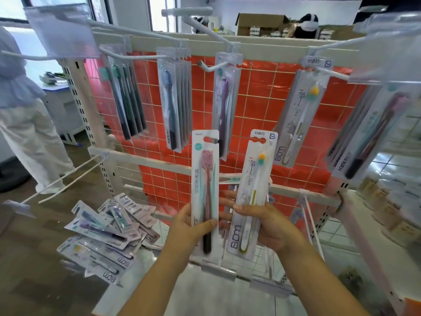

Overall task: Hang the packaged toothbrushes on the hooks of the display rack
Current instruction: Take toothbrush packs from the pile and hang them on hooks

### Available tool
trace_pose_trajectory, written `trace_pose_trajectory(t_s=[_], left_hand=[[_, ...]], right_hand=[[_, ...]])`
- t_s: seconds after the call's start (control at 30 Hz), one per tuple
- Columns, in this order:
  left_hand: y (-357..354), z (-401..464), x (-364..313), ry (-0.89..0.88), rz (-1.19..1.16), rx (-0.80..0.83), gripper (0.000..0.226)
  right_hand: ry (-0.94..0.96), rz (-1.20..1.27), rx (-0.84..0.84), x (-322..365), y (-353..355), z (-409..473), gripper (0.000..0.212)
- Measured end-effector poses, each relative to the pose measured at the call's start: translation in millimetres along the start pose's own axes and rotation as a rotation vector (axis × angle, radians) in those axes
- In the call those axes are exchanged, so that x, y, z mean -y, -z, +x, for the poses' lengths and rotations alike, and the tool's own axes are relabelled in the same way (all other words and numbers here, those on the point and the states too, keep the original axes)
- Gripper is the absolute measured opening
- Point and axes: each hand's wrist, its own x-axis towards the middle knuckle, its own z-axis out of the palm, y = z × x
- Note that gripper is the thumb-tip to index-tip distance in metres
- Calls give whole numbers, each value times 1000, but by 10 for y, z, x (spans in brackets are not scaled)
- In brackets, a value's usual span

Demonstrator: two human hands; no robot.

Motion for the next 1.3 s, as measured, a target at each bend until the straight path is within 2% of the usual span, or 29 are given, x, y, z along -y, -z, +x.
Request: trace_pose_trajectory(t_s=[0.07,0.13,0.43,0.57,0.83,0.97,1.1,1.3], left_hand=[[15,-14,-10,-6,11,-1,40],[36,-25,-11,-2,9,5,39],[98,-28,-151,-55,29,61,35],[153,-61,-175,-28,20,108,35],[213,-189,-291,-8,2,261,34],[320,-261,-300,6,19,319,34],[428,-345,-292,41,14,405,43],[545,-481,-196,114,1,511,29]], right_hand=[[12,22,-33,3,-35,-28,42],[19,33,-48,7,-92,-53,39],[96,-5,-256,31,-192,-294,54],[111,-13,-309,-34,-318,-473,49],[171,-27,-427,-158,-594,-721,58],[207,-16,-484,-277,-745,-812,49],[232,3,-510,-410,-915,-874,62],[248,-19,-537,-540,-1146,-1014,43]])
